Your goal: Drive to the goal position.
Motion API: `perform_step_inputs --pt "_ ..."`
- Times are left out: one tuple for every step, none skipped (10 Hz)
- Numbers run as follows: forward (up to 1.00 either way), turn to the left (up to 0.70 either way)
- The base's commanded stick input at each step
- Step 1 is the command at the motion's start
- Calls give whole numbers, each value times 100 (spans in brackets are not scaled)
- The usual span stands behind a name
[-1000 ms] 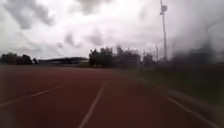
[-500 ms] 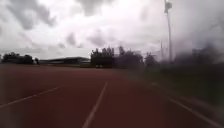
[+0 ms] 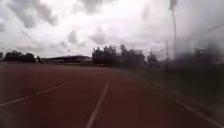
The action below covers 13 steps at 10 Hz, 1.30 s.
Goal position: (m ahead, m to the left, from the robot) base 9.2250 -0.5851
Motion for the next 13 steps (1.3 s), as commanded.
perform_step_inputs --pt "85 -29" --pt "85 -18" --pt "85 0" --pt "85 0" --pt "85 0" --pt "85 0" --pt "85 0" --pt "85 0" --pt "85 0" --pt "85 0" --pt "85 0" --pt "85 0" --pt "85 0"
